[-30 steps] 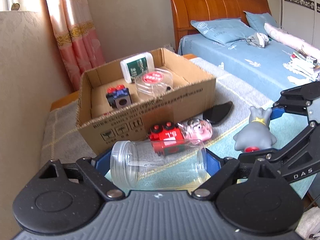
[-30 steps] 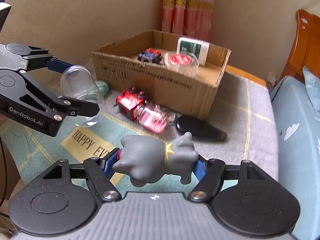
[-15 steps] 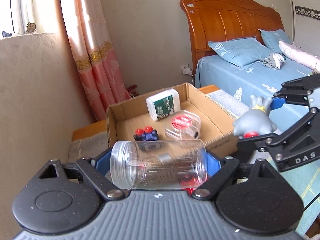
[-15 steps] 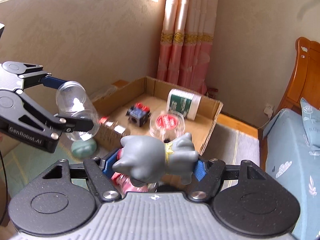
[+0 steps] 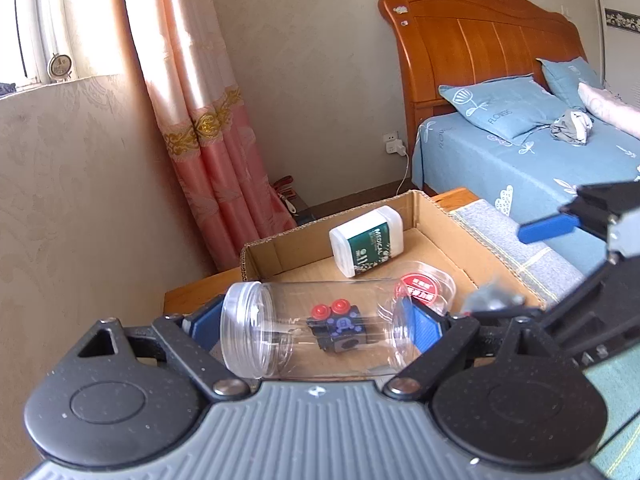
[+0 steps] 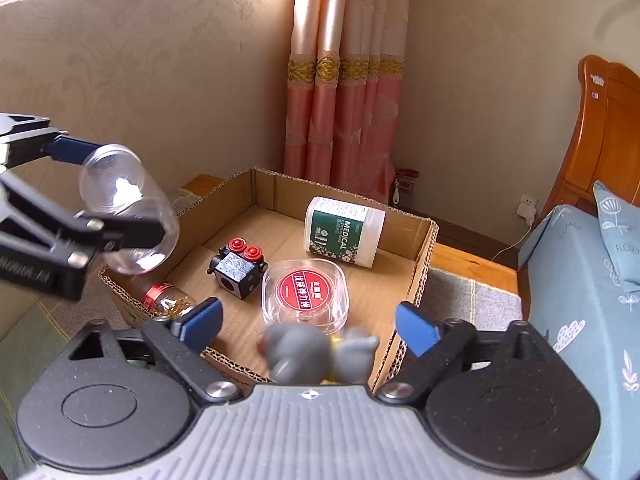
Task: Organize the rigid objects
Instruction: 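Lower the cat figurine and clear jar into the box and open both tools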
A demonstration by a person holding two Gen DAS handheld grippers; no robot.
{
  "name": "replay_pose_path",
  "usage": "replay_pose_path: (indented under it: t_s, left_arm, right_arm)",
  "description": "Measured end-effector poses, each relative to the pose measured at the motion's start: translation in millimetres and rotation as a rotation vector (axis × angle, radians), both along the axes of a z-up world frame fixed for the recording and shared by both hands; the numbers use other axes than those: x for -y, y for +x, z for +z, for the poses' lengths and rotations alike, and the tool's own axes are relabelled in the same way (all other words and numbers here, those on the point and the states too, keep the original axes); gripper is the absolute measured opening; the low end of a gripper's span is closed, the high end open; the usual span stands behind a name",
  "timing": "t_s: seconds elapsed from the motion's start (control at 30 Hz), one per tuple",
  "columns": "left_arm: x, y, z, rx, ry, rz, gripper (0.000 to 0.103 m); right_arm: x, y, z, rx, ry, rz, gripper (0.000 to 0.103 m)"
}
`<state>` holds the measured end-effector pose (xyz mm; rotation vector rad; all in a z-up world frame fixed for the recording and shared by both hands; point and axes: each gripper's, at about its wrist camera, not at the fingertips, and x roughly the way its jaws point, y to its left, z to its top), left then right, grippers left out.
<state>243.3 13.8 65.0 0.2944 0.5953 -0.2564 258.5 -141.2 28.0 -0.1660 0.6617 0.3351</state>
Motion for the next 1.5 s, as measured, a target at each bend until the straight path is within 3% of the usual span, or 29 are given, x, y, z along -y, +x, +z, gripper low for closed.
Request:
replay_pose_path:
  t_s: [0.53,0.77,1.5]
  left_arm:
    - [8.1,87.5,-15.7,-0.128,-0.005,0.045,0.090]
    - [12.6,111.8,-19.6,-0.108,-0.018,0.121,0.095]
    - [5.6,22.4,10.8,-0.060,-0.037,0.093,0.100]
  right_arm:
    - [12.6,-47.9,7.3,0.002,0.027,-0.007,0.103]
    - [22.9,-56.5,3.2,-0.017,0.029,-0.052,0.103]
    - [39.2,-89.0,-0.8,-0.038,0.096,-0.121,0.103]
